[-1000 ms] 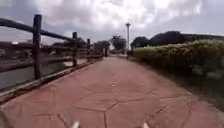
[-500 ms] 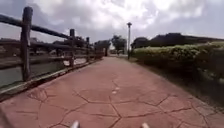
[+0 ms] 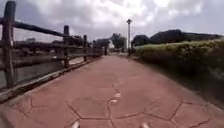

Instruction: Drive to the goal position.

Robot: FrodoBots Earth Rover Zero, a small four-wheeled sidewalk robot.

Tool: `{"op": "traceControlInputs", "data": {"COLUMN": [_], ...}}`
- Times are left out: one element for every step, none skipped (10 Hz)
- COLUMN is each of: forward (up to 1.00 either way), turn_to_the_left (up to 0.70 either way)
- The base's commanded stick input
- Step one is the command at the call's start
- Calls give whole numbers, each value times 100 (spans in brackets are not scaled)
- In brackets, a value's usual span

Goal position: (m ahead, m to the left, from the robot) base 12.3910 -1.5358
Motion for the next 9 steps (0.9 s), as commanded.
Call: {"op": "traceControlInputs", "data": {"forward": [70, 70, 70, 70, 70, 70, 70, 70, 70], "turn_to_the_left": [0, 0, 0, 0, 0, 0, 0, 0, 0]}}
